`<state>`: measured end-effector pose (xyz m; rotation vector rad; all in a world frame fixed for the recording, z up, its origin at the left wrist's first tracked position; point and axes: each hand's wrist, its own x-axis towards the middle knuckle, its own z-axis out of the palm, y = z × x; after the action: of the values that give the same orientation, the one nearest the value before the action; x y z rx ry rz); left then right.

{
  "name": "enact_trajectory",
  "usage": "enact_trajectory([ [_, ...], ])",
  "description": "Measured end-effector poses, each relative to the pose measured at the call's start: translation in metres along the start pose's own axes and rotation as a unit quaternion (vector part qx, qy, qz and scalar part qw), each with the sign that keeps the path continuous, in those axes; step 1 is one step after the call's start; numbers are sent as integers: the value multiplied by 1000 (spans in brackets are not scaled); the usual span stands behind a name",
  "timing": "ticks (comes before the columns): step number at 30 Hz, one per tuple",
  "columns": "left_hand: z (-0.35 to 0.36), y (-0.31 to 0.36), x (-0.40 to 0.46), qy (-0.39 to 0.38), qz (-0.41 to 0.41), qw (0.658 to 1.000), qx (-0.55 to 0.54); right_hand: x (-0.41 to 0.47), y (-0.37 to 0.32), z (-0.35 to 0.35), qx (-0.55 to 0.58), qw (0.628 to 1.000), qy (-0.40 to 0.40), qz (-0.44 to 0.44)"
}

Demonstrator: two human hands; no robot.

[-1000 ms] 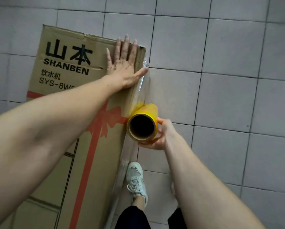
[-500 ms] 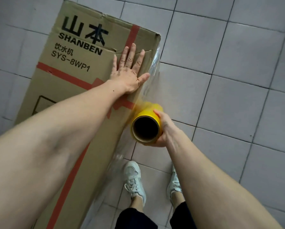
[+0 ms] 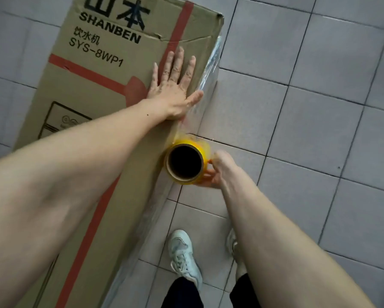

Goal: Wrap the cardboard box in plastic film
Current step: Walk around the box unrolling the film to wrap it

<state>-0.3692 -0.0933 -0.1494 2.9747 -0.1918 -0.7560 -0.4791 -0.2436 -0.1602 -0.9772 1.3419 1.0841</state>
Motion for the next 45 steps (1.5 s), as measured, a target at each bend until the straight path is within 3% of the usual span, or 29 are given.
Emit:
enact_trajectory([
  [3, 15, -6, -22, 10, 3, 1000, -5, -12, -17, 11, -213, 972, 53, -87],
  [6, 15, -11, -23, 9, 9, 1000, -18, -29, -30, 20, -258, 964, -12, -54],
  [10, 16, -12, -18, -4, 9, 1000, -17, -25, 0, 21, -135, 989, -65, 7],
  [13, 18, -9, -17, -13, 3, 1000, -13, -15, 57, 6, 69, 993, -88, 49],
  [18, 20, -10, -15, -13, 2, 1000, -1, -6, 149, 10, 358, 909, -182, 113],
  [22, 16, -7, -20, -8, -3, 1000, 2, -6, 160, 17, 397, 884, -214, 126],
  [25, 17, -7, -35, -11, 2, 1000, -9, -3, 138, 12, 305, 932, -166, 103],
  [28, 37, -12, -75, -19, 15, 1000, -10, -2, 105, 6, 68, 997, -9, -18],
  [31, 60, -23, -112, -8, 20, 1000, -7, -13, 73, 8, -170, 980, 29, -98],
  [33, 64, -27, -115, -8, 16, 1000, -10, -21, 60, 17, -232, 965, -21, -124],
  [35, 66, -27, -112, -12, 15, 1000, -10, -22, 63, 26, -246, 961, -80, -95],
  [37, 70, -26, -110, -11, 12, 1000, -4, -17, 84, 30, -204, 973, -109, -17],
  [40, 71, -25, -111, -19, -4, 1000, -14, -5, 130, 19, -8, 993, -100, 62],
  [42, 68, -23, -111, -21, -7, 1000, -13, 2, 167, 9, 145, 975, -133, 107],
  [45, 66, -24, -111, -30, -3, 999, -13, 7, 223, 2, 309, 915, -191, 173],
])
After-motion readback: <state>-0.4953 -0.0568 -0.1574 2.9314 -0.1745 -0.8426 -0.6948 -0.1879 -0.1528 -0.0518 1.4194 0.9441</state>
